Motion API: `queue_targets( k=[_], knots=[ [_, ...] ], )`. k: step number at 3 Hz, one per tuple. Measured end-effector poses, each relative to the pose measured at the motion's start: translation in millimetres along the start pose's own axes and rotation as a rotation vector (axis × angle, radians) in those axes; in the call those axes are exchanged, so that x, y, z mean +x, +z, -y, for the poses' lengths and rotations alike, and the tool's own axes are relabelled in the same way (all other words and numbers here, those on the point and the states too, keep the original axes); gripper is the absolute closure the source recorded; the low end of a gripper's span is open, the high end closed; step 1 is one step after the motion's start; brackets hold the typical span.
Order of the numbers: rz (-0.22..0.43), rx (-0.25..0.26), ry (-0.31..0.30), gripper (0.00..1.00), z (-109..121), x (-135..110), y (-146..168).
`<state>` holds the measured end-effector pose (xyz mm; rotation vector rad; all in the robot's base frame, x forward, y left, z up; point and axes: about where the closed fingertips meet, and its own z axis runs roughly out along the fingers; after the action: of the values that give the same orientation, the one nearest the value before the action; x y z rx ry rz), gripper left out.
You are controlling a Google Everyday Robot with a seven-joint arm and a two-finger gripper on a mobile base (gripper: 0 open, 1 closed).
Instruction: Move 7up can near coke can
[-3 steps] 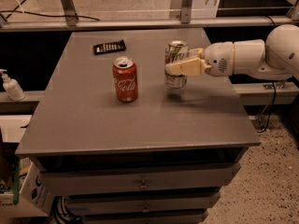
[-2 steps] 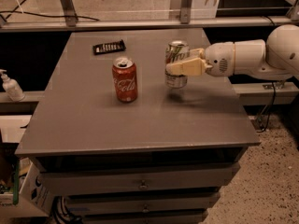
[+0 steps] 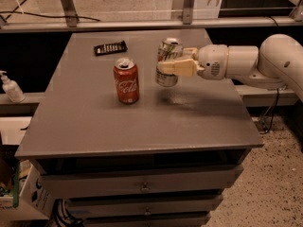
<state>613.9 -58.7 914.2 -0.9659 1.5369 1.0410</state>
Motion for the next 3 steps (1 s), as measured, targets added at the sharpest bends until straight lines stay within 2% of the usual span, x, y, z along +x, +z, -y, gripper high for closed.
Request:
queue_targets(
  k=[1,3],
  knots=[
    [0.036,-0.034,-0.034,1.0,-22.9,-3.8,16.8],
    [-0.007,-0.122,-0.109,1.0,-57.8,28.0,46.2]
  ],
)
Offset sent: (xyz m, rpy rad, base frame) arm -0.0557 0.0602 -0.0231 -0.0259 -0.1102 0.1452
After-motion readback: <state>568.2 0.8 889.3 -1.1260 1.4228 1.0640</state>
